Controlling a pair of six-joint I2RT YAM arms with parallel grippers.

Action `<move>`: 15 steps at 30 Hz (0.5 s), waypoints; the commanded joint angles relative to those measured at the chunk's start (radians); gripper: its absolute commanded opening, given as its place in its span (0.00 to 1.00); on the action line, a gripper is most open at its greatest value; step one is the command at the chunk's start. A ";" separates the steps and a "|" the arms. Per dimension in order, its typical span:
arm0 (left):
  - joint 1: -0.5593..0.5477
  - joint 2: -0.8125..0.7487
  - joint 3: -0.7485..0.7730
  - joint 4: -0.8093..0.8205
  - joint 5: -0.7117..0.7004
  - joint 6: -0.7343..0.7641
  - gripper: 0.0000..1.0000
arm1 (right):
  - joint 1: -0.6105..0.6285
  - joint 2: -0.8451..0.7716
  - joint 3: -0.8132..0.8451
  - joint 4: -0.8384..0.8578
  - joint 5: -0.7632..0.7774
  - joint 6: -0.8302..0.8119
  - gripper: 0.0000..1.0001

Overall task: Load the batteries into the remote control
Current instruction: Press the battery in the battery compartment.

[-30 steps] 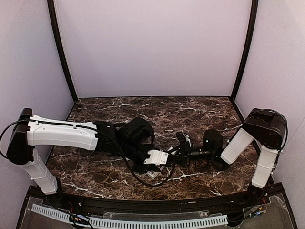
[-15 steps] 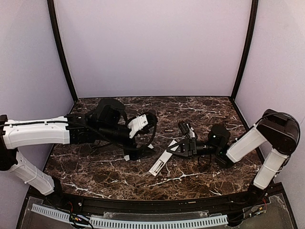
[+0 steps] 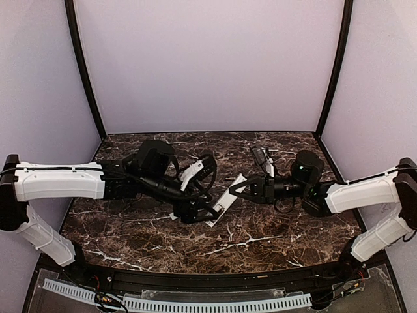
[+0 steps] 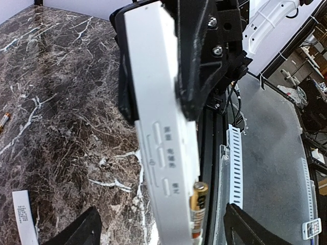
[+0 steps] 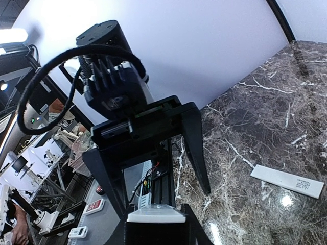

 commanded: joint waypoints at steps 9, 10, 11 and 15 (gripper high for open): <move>0.004 0.040 -0.026 0.092 0.082 -0.104 0.75 | 0.025 -0.020 0.019 -0.117 0.075 -0.069 0.00; 0.004 0.046 -0.025 0.092 0.079 -0.106 0.74 | 0.026 -0.022 0.022 -0.120 0.078 -0.070 0.00; 0.004 0.050 -0.024 0.092 0.077 -0.107 0.73 | 0.026 -0.024 0.021 -0.124 0.080 -0.074 0.00; 0.004 0.069 -0.009 0.092 0.068 -0.107 0.70 | 0.028 -0.034 0.024 -0.140 0.089 -0.081 0.00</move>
